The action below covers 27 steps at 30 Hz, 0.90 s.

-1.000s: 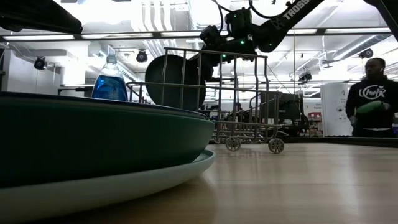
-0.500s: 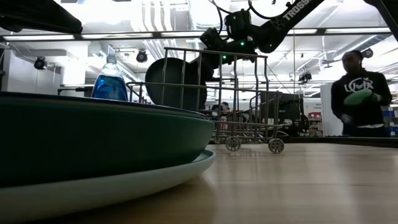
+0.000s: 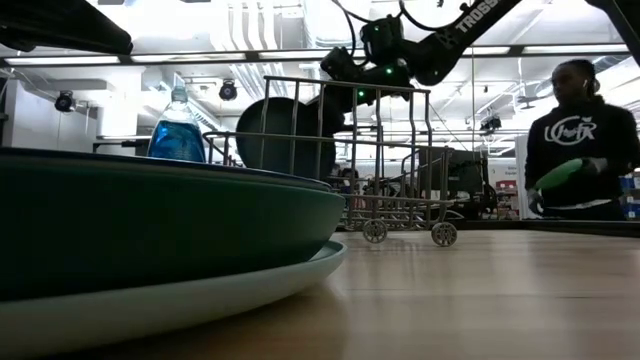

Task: Sort dishes
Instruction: Put the blue plate into the gray dishwasher rack

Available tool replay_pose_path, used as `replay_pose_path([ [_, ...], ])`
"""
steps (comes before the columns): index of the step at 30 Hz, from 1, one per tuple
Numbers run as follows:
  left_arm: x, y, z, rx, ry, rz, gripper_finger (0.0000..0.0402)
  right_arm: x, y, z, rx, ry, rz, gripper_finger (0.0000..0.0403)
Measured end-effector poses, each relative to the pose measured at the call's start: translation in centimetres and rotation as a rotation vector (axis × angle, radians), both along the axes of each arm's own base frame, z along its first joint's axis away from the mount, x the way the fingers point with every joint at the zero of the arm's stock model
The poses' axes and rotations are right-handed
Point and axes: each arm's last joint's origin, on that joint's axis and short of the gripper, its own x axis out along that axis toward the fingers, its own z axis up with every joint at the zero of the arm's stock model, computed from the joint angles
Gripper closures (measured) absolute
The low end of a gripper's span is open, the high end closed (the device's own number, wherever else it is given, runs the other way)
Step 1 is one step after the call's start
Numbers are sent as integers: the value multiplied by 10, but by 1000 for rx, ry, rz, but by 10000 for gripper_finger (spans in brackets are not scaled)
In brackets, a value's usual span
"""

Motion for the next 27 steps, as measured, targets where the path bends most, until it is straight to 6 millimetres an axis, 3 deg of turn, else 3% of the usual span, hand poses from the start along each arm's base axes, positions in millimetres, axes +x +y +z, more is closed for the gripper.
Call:
replay_pose_path([
  [10,0,0,0,1,0,0,286,9,22,-3,-120,78,-11,403],
  [27,0,0,0,1,0,0,286,7,25,-14,-169,133,-14,403],
])
